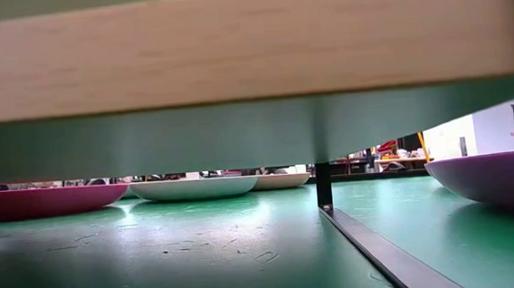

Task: Place and stack plates onto a shelf
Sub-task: Stack the pink plate on top of the brown plate on the shelf

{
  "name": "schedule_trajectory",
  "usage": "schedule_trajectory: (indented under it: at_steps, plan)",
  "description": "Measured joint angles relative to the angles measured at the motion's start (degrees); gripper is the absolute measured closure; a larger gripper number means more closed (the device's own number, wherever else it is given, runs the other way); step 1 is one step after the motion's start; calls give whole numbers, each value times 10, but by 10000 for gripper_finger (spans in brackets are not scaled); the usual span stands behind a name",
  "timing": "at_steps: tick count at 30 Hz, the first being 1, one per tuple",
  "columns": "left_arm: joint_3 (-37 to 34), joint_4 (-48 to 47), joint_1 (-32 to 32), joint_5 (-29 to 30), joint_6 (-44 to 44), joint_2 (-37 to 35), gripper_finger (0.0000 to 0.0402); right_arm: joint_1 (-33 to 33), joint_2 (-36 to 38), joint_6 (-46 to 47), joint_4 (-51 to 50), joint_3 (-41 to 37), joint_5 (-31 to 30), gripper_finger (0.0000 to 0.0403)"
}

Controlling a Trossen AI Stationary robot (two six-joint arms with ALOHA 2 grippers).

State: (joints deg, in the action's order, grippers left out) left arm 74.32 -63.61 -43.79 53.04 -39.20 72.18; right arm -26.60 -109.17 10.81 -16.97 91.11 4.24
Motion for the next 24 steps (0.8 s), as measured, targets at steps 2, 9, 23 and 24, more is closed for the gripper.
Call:
schedule_trajectory:
  at_steps: [2, 9, 23, 24]
  plan:
    - [0, 0, 0, 0, -1, 0, 271, 3, 0, 4, -1, 0, -16, 342]
    - [0, 0, 0, -3, -4, 0, 271, 8, 0, -13, 0, -1, -41, 342]
    - [-27, 4, 16, -5, -5, 0, 271, 6, 93, -28, -56, -2, -41, 342]
    - [-29, 4, 20, -5, -7, 0, 271, 6, 101, -28, -67, -2, -41, 342]
